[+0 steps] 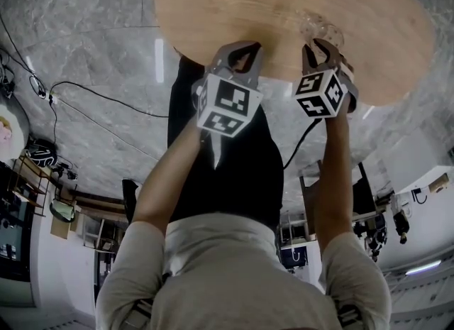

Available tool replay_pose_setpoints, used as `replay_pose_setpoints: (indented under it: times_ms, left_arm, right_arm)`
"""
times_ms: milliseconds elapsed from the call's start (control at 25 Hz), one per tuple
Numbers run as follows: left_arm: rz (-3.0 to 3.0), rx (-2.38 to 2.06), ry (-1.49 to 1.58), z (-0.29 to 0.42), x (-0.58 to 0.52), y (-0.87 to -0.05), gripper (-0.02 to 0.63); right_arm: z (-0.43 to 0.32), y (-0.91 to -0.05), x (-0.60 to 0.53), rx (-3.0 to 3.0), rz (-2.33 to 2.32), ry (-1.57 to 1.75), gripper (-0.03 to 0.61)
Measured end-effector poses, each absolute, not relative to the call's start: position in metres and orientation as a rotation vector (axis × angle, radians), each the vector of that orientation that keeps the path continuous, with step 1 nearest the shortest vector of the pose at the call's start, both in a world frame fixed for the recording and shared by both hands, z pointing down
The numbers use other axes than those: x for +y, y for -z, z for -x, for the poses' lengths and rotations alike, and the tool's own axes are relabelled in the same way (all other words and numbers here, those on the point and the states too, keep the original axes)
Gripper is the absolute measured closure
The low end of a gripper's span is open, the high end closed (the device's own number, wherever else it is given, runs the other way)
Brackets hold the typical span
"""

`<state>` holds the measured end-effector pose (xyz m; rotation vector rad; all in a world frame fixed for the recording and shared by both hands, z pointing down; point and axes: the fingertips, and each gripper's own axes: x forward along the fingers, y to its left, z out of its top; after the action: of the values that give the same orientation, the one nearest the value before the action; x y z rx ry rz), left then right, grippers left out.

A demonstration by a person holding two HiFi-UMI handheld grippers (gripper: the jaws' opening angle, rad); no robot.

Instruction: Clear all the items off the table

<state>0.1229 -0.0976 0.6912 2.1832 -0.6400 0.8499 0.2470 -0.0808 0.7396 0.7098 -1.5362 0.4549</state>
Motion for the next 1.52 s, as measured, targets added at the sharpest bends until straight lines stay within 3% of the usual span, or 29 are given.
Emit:
replay_pose_setpoints:
  times_ms: [960,1520]
  left_arm:
    - [-2.107,-0.676,-0.814,-0.109,-0.094,-0.696,0.592]
    - [-2.115,-0.688,-0.819,-0.101,-0.097,-0.694,0.592]
  right_arm:
    - [-0.246,-0.769,-0.077,-1.407,-0.49,-0.382,0.48]
    - [-0.226,-0.764,-0.073,-1.443,-0.458,-0.399,0.526]
